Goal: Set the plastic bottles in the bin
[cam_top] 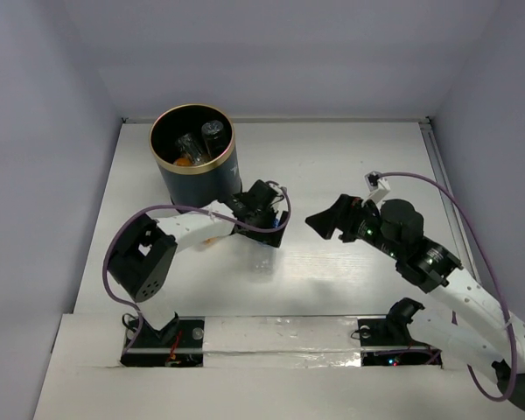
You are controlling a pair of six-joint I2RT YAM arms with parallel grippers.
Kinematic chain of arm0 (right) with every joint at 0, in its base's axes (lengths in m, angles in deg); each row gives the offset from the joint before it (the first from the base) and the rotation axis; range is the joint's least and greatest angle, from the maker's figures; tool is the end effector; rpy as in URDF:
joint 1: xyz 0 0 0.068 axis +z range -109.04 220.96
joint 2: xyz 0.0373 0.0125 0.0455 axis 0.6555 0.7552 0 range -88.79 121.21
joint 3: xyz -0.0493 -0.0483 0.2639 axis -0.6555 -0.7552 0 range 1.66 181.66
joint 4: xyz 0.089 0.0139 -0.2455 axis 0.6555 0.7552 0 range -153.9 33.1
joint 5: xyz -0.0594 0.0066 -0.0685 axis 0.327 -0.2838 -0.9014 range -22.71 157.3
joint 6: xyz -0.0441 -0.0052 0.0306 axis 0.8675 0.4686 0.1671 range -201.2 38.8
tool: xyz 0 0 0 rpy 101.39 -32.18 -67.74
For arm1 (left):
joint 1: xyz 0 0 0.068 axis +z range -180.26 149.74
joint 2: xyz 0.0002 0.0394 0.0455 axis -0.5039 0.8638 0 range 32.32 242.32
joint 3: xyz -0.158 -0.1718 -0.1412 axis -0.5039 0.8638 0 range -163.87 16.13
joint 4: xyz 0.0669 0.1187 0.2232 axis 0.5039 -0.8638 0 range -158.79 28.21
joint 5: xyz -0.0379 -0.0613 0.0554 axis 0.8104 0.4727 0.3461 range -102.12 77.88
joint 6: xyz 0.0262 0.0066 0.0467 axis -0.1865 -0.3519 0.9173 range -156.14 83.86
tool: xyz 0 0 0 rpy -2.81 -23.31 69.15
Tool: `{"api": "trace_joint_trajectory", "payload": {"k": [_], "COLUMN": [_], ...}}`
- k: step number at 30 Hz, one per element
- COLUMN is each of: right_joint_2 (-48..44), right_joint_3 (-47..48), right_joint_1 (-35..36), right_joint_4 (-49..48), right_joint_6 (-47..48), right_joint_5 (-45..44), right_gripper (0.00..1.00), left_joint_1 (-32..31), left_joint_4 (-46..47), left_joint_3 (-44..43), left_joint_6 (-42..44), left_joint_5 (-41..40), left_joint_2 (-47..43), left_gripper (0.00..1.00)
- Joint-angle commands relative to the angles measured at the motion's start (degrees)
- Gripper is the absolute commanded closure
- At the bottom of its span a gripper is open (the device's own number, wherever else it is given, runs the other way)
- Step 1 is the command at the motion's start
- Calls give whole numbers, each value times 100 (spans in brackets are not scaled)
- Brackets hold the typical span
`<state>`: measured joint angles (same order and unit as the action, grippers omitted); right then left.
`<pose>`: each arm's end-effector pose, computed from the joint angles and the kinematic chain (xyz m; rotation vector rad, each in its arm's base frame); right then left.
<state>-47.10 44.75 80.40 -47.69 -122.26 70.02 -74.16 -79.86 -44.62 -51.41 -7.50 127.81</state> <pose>0.1320 0.1107 0.3270 -0.0083 1.9560 1.0083 0.2481 -0.2426 0.1988 0.6687 2.4790 -0.5167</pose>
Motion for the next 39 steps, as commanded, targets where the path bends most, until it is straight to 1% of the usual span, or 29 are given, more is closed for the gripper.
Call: {"api": "trace_joint_trajectory", "payload": {"k": [1,2,4,5,8,9,11,12,13,14,16,17,18,20,21,24,26,27,29,30,31,32,33,35,36,39], "right_joint_2": [171,216,365,392,524,550,620,708,752,805,911,937,981,1156,1348,1710,2138,2315,2815,2966,3124,3291,3606,3907,4230,4724], "right_joint_3": [428,498,586,647,981,1217,1482,1753,1903,2053,2412,2502,2572,2669,2661,2372,2143,1951,1861,1817,1817,1834,1869,1992,2027,2238], "right_joint_1": [2,2,2,2,-50,-51,-121,-121,-182,-182,-182,-182,-182,-182,-182,-182,-182,-182,-182,-182,-182,-182,-182,-121,-121,29], "right_joint_4": [49,67,119,154,444,540,822,901,1111,1235,1341,1350,1350,1298,1271,930,315,121,-362,-512,-713,-750,-751,-785,-838,-1023], "right_joint_6": [116,142,186,221,317,344,423,432,415,336,300,239,221,160,46,-332,-569,-796,-1061,-1288,-1412,-1518,-1737,-1888,-1984,-2221], "right_joint_5": [-157,-184,-245,-254,-675,-746,-930,-966,-1106,-1177,-1247,-1274,-1291,-1257,-1239,-862,-477,-370,-247,-159,-175,-236,-254,-570,-545,-387], "right_gripper": [3,3,3,4,8,12,16,22,27,38,53,67,72,77,82,86,82,70,51,31,23,18,9,2,0,0], "left_joint_1": [-180,-233,-233,-294,-295,-295,-295,-295,-295,-295,-295,-225,-224,3,83,557,925,1319,1629,1874,1981,2095,2209,2543,2657,3114], "left_joint_4": [294,399,479,523,541,523,410,339,269,112,-47,-196,-241,-425,-478,-619,-698,-681,-585,-567,-549,-514,-505,-374,-321,-84], "left_joint_3": [150,195,283,301,266,170,-15,-137,-435,-612,-1137,-1323,-1473,-1939,-2228,-2616,-3029,-3135,-3425,-3504,-3644,-3689,-3724,-3699,-3672,-3523], "left_joint_6": [-336,-380,-503,-538,-653,-679,-732,-732,-741,-732,-706,-697,-680,-671,-636,-574,-512,-512,-460,-425,-390,-320,-293,-240,-249,-292], "left_joint_5": [267,276,294,294,425,504,548,540,505,452,285,241,145,13,-118,-312,-357,-278,-330,-409,-410,-488,-619,-673,-717,-682], "left_joint_2": [-65,-65,-100,-135,-477,-774,-1100,-1424,-1566,-1698,-1998,-2085,-2199,-2288,-2349,-2455,-2490,-2525,-2534,-2500,-2465,-2421,-2351,-2289,-2262,-2210], "left_gripper": [25,32,40,48,54,55,57,57,58,58,58,58,58,59,59,59,59,59,59,59,59,59,59,59,59,59]}}
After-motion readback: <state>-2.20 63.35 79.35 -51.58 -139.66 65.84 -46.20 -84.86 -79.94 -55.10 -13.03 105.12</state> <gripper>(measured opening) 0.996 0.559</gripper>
